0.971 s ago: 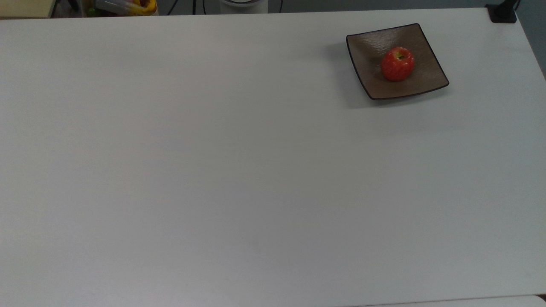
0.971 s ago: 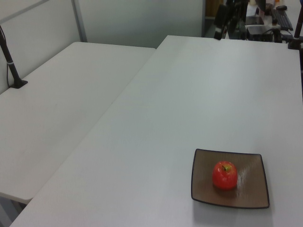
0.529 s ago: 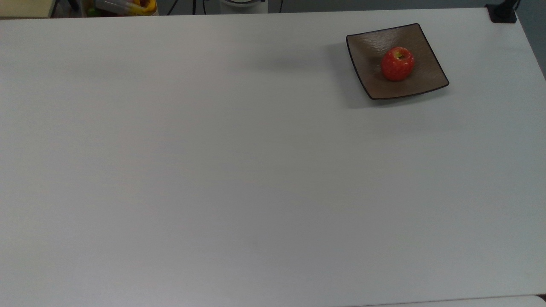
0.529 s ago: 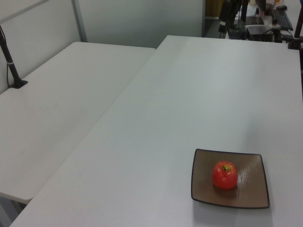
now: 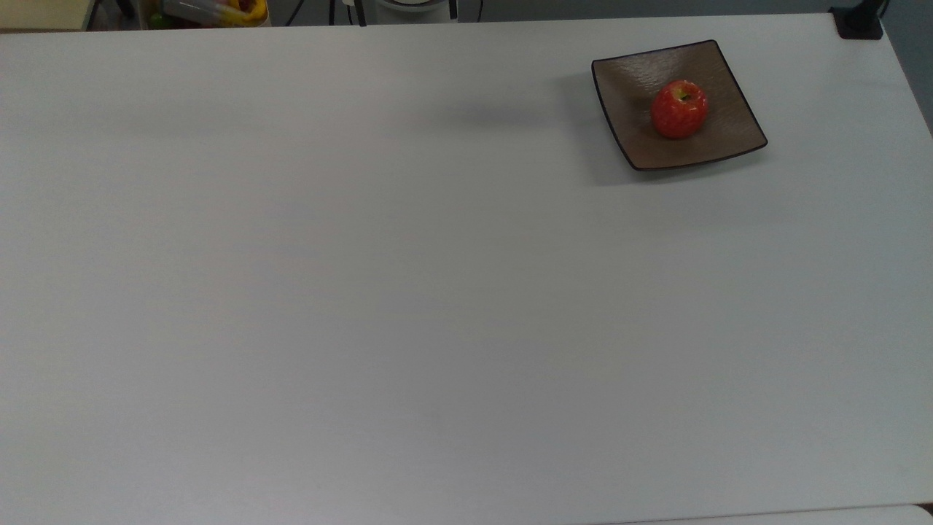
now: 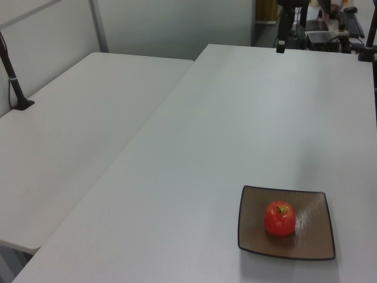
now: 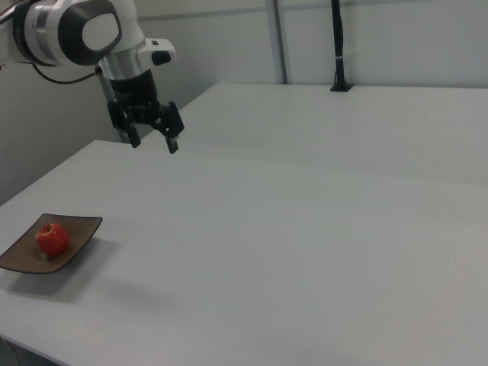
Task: Apples placed on a ceramic plate
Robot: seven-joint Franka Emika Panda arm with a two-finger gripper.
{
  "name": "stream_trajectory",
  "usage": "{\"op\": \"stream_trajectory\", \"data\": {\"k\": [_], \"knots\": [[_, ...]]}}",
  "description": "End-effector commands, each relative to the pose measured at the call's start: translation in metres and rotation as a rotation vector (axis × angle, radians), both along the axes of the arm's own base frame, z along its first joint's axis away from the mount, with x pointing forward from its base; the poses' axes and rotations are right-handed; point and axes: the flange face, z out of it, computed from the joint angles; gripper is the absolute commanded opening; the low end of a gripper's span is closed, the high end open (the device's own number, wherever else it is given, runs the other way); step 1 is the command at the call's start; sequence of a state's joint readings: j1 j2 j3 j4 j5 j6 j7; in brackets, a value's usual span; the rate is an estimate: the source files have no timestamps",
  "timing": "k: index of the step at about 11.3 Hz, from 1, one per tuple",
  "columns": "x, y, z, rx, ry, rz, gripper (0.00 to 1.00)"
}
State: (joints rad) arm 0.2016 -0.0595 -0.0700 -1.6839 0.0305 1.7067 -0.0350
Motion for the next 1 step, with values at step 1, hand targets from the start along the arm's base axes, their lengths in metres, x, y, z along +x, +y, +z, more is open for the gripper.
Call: {"op": "stream_trajectory", "data": {"k": [1], "knots": [[-0.0077,0.0021,-0.0003,0.017,0.032,0.026,1.00]]}}
